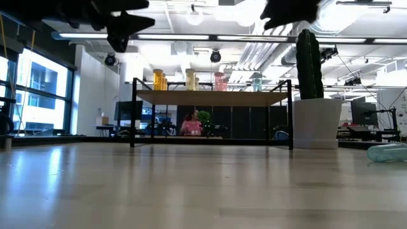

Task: Pick and place medicine bottles onto shelf by color
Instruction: Put the pink pill bottle on the shelf aligned with the other pink pill bottles

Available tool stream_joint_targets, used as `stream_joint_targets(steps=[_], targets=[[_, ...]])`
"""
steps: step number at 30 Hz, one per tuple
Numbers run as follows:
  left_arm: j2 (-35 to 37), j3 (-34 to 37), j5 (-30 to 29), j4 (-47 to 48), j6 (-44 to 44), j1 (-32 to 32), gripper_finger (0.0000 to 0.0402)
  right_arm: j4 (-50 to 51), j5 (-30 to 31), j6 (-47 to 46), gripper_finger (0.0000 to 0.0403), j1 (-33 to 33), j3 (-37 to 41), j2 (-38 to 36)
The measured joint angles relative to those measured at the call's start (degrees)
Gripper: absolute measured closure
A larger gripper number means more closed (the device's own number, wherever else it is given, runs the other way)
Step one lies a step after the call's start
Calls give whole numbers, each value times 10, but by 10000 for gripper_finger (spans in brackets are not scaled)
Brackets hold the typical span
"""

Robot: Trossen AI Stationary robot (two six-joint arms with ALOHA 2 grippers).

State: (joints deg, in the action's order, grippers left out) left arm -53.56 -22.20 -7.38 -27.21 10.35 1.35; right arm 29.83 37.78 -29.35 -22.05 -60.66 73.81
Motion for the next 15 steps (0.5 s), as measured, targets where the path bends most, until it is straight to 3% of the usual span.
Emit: stream_joint_targets(steps=[5,15], targets=[[0,0,-33,0,0,44,216,101,-47,-118,226,-62,0,-1],[0,0,-86,-1,0,94,216,235,-68,-270,226,-205,0,0]])
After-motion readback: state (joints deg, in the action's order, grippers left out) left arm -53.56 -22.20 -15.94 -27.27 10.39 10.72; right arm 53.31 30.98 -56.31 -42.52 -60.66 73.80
